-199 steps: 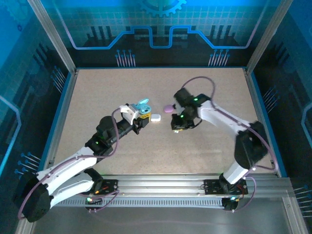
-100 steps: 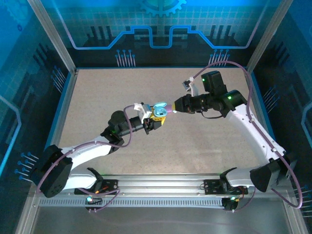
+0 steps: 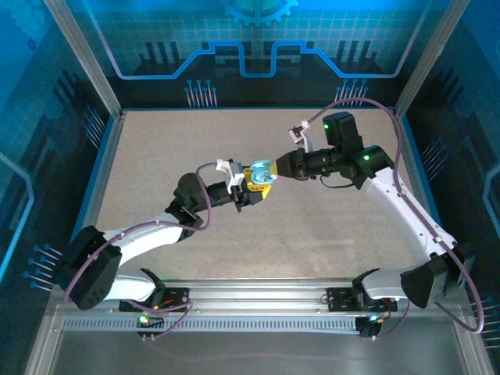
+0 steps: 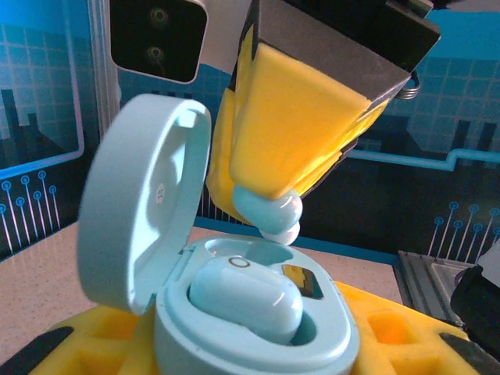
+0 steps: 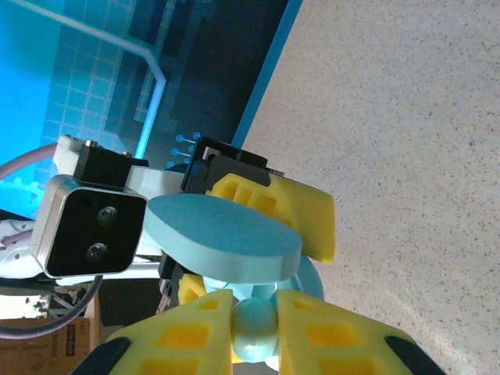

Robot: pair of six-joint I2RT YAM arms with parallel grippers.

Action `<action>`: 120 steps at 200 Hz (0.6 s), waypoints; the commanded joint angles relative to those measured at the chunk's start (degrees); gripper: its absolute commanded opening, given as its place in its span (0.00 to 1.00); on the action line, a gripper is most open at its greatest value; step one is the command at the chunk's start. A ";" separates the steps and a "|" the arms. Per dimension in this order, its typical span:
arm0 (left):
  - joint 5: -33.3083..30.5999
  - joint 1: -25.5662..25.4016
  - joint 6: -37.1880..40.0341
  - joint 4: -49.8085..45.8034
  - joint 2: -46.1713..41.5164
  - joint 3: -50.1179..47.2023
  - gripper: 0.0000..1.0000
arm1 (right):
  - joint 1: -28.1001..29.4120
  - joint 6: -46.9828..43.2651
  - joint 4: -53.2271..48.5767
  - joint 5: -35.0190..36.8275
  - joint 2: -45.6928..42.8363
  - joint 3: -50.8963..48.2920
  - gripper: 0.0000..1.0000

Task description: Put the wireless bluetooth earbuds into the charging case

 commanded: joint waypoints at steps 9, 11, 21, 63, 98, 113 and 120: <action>2.34 -0.15 -0.80 2.22 0.51 1.86 0.30 | -0.16 1.53 2.51 -1.44 0.06 -0.36 0.19; 2.39 -0.17 -0.89 2.23 0.50 1.86 0.30 | -0.12 1.53 2.55 -1.44 0.10 -0.33 0.19; 2.50 -0.16 -1.01 2.24 0.52 1.93 0.30 | 0.06 1.75 2.64 -1.37 0.26 -0.35 0.19; 3.06 -0.10 -1.39 2.25 0.61 2.39 0.30 | 0.83 2.49 3.59 -0.93 1.17 -0.17 0.19; 2.73 -0.09 -1.76 2.24 0.61 2.39 0.30 | 1.80 2.59 3.70 -0.30 2.05 0.23 0.19; 2.05 -0.11 -1.88 2.15 0.61 2.36 0.30 | 2.04 2.35 3.43 0.03 2.04 0.30 0.19; 1.92 -0.09 -1.92 2.15 0.61 2.39 0.30 | 2.09 1.96 2.86 0.72 2.06 0.39 0.19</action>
